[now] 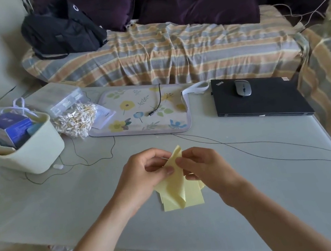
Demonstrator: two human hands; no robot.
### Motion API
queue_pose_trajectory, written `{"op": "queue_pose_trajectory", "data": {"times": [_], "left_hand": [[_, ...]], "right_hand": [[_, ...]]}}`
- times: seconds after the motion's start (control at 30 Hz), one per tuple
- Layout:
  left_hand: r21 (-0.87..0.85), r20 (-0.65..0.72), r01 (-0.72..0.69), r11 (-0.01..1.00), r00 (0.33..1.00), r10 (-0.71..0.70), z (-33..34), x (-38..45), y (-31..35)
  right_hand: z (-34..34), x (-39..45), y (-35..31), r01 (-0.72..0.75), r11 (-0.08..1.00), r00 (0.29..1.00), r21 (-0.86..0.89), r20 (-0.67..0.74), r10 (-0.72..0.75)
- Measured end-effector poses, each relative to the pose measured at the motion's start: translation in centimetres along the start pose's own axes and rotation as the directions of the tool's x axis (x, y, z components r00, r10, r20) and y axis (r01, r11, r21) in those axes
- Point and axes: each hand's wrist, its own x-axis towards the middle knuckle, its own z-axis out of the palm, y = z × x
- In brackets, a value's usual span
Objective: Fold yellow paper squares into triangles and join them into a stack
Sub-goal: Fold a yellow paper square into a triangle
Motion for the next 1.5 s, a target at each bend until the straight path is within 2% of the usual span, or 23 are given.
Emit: {"op": "queue_pose_trajectory", "data": {"times": [0.27, 0.53, 0.77, 1.03, 1.5], "left_hand": [[0.036, -0.053, -0.055, 0.998, 0.997, 0.057, -0.15, 0.58, -0.23], [0.06, -0.01, -0.124, 0.99, 0.992, 0.125, 0.11, 0.85, 0.06], [0.038, 0.015, -0.142, 0.989, 0.99, 0.142, 0.18, 0.88, 0.03], [0.064, -0.044, -0.129, 0.99, 0.99, 0.132, -0.02, 0.95, -0.16], [0.089, -0.042, -0.179, 0.98, 0.982, 0.184, -0.22, 0.96, -0.04]], "right_hand": [[0.13, 0.21, -0.06, 0.035, 0.995, 0.999, 0.094, -0.038, -0.031], [-0.28, 0.14, -0.2, 0.067, 0.993, 0.996, 0.102, -0.059, -0.061], [-0.29, 0.18, -0.31, 0.09, 0.983, 0.993, 0.159, -0.092, -0.075], [-0.2, 0.41, -0.55, 0.108, 0.975, 0.983, 0.194, -0.168, -0.075], [-0.3, 0.54, -0.57, 0.099, 0.968, 0.983, 0.232, -0.174, -0.058]]}}
